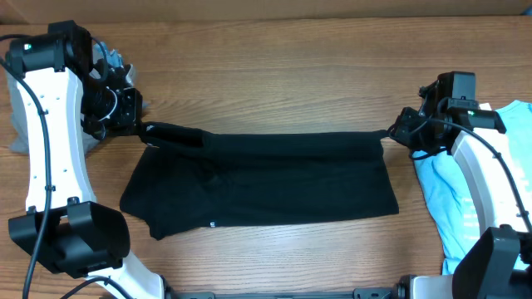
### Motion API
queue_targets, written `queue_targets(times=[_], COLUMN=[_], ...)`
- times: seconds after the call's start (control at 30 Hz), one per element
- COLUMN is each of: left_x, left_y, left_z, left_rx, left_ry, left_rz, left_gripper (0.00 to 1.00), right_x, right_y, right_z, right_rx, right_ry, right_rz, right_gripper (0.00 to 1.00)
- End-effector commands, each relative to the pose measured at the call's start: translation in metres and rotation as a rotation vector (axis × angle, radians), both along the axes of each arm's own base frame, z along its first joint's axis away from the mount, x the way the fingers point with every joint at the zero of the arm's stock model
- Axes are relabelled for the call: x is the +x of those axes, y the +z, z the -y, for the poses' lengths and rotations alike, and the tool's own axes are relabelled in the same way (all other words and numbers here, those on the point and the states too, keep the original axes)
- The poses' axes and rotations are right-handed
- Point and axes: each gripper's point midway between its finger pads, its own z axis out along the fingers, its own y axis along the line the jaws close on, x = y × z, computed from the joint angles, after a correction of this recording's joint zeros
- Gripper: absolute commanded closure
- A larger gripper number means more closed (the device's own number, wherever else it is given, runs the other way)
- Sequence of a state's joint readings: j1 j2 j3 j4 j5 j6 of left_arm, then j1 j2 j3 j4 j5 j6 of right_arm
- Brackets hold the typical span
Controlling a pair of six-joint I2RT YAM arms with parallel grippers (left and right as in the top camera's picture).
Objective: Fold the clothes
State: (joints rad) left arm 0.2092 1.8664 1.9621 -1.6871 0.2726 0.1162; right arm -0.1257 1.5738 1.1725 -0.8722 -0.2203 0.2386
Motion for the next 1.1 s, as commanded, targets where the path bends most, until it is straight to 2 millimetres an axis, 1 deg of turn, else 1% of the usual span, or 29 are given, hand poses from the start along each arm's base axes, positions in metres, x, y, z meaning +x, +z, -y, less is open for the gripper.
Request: queue_targets(times=[0.0,0.1,0.2,0.33,0.4,0.47,0.53,0.6,0.73,0.9,1.0,1.03,1.07], left_x=[-0.003,-0.009,-0.025,-0.044,-0.049,-0.053,-0.056,-0.060,-0.066,-0.067,-0.067,-0.067,-0.067], left_y=[0.004,-0.001,-0.015,-0.030,-0.036,-0.043,-0.049,-0.059,-0.072,-0.076,-0.076,-0.076,-0.076], left_z=[0.005,0.008,0.005,0.004,0.004,0.005,0.006,0.008,0.009,0.009,0.009,0.009,0.009], left_rx=[-0.003,-0.007,0.021,0.019,0.013,0.009,0.000,-0.007,-0.013,-0.015,-0.015,-0.015,-0.015], left_ry=[-0.035,-0.043,-0.046,-0.034,-0.032,-0.034,-0.034,-0.034,-0.034,-0.030,-0.031,-0.031,-0.031], left_rz=[0.015,-0.010,-0.075,-0.154,-0.180,-0.200,-0.216,-0.240,-0.265,-0.269,-0.270,-0.270,-0.270], left_gripper=[0.95,0.94,0.96,0.96,0.91,0.89,0.89,0.88,0.89,0.90,0.88,0.86,0.84], right_x=[-0.001,-0.011,-0.014,-0.014,-0.019,-0.026,-0.036,-0.050,-0.066,-0.080,-0.088,-0.090,-0.091], right_y=[0.014,0.011,0.013,0.025,0.032,0.034,0.031,0.025,0.021,0.015,0.005,0.000,-0.004], right_z=[0.006,0.007,0.009,0.008,0.008,0.007,0.005,0.009,0.010,0.010,0.015,0.016,0.016], right_rx=[-0.017,-0.012,-0.010,-0.018,-0.019,-0.015,-0.008,-0.023,-0.037,-0.038,-0.063,-0.071,-0.070], right_ry=[-0.006,-0.013,-0.021,0.005,0.003,-0.003,-0.010,-0.041,-0.047,-0.046,-0.069,-0.084,-0.083], right_rz=[0.023,-0.018,-0.022,0.022,0.030,0.015,-0.026,-0.096,-0.169,-0.227,-0.272,-0.286,-0.289], right_gripper=[0.96,0.96,0.96,0.96,0.96,0.96,0.96,0.96,0.96,0.96,0.96,0.90,0.68])
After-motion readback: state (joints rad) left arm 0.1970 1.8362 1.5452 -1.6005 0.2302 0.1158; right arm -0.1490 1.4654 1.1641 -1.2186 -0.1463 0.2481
